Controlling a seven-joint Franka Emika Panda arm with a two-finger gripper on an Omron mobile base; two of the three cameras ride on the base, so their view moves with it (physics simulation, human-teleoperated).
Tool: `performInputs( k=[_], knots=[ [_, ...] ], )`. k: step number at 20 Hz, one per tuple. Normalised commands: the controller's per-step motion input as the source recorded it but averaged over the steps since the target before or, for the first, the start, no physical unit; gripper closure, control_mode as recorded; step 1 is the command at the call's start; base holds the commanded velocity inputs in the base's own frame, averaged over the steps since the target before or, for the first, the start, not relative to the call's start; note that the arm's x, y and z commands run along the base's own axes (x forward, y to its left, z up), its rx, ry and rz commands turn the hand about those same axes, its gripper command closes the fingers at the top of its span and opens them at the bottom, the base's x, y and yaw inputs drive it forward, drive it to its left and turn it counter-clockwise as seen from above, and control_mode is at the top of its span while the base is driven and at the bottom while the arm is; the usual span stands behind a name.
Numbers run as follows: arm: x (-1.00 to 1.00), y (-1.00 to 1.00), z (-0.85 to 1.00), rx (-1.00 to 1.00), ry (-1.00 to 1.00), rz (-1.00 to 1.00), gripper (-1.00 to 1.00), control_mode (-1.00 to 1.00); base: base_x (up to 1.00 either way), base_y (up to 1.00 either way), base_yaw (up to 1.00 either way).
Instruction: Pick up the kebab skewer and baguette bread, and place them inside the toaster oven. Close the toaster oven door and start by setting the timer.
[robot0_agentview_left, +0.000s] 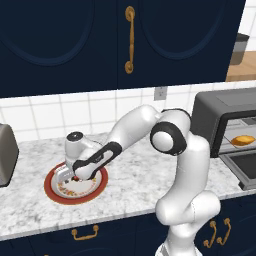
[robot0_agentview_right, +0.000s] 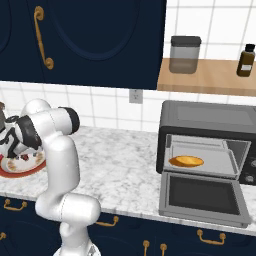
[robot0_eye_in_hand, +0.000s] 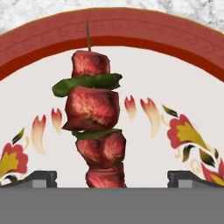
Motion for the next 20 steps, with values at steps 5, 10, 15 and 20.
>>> performInputs(
  k=[5,10,15,20],
  knots=[
    [0.02,0.06,-0.06,0.00,0.00,0.00,1.00,-1.00,0.00,0.00,0.00],
    [0.00,0.00,0.00,0.00,0.00,0.00,1.00,-1.00,0.00,0.00,0.00],
    [0.00,-0.14,0.26,0.02,0.00,-0.01,1.00,-1.00,0.00,0.00,0.00],
    [-0.25,-0.53,0.59,0.03,0.00,-0.12,1.00,-1.00,0.00,0.00,0.00]
  ],
)
